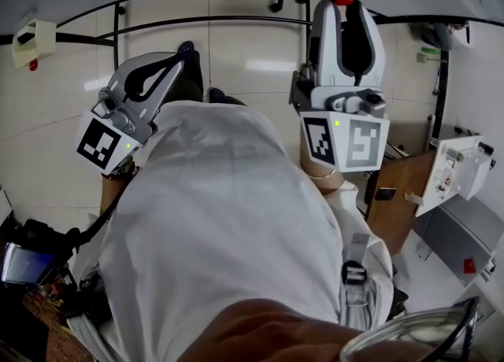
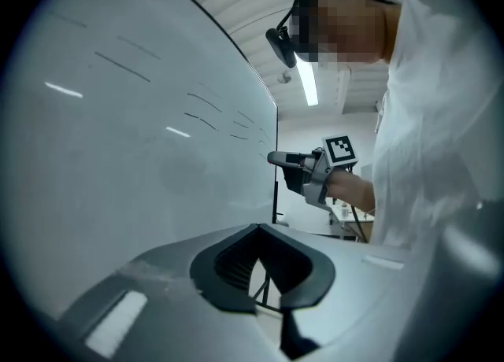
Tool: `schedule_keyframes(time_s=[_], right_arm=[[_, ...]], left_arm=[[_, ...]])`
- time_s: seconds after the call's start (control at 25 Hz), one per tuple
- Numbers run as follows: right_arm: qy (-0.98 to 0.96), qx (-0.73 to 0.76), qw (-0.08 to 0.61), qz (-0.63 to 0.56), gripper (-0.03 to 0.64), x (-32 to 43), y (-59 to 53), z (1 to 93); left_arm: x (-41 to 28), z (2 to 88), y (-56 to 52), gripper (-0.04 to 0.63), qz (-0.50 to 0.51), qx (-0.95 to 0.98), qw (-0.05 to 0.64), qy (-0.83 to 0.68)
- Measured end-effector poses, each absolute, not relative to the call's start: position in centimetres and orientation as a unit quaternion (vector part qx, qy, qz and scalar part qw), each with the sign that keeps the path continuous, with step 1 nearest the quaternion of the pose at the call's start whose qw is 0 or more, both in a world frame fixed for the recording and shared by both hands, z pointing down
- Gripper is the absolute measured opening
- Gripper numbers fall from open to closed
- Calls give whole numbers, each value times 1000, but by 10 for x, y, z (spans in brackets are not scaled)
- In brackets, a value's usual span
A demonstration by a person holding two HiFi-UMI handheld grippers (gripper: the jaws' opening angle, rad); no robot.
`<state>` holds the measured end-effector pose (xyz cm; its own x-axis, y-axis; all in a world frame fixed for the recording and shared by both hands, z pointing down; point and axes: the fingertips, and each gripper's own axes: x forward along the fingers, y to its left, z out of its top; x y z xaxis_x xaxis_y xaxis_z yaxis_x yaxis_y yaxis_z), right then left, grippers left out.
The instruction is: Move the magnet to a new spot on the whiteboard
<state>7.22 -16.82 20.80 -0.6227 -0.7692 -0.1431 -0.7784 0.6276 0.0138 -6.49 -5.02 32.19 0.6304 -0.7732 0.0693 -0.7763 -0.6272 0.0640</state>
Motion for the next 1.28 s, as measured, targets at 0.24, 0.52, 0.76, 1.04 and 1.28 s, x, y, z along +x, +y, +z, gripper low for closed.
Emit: schedule_keyframes(time_s=[0.24,0.52,0.76,1.04,1.28], right_arm=[[887,-452,56,72,123,31,-221,187],[870,-483,51,84,123,6,-257,179],[857,-505,34,95,123,-1,-290,173],[852,-511,28,108,123,4,-293,176],[857,-506,28,95,133,10,-280,184]], left_arm=[[-84,307,-122,-6,2,937,41,-347],[-89,288,-156,-6,-7,969,34,-244],[-82,292,-179,-6,5,981,35,-193],[-78,292,-189,-6,7,983,41,-178],[-78,293,-184,-6,12,981,34,-192]])
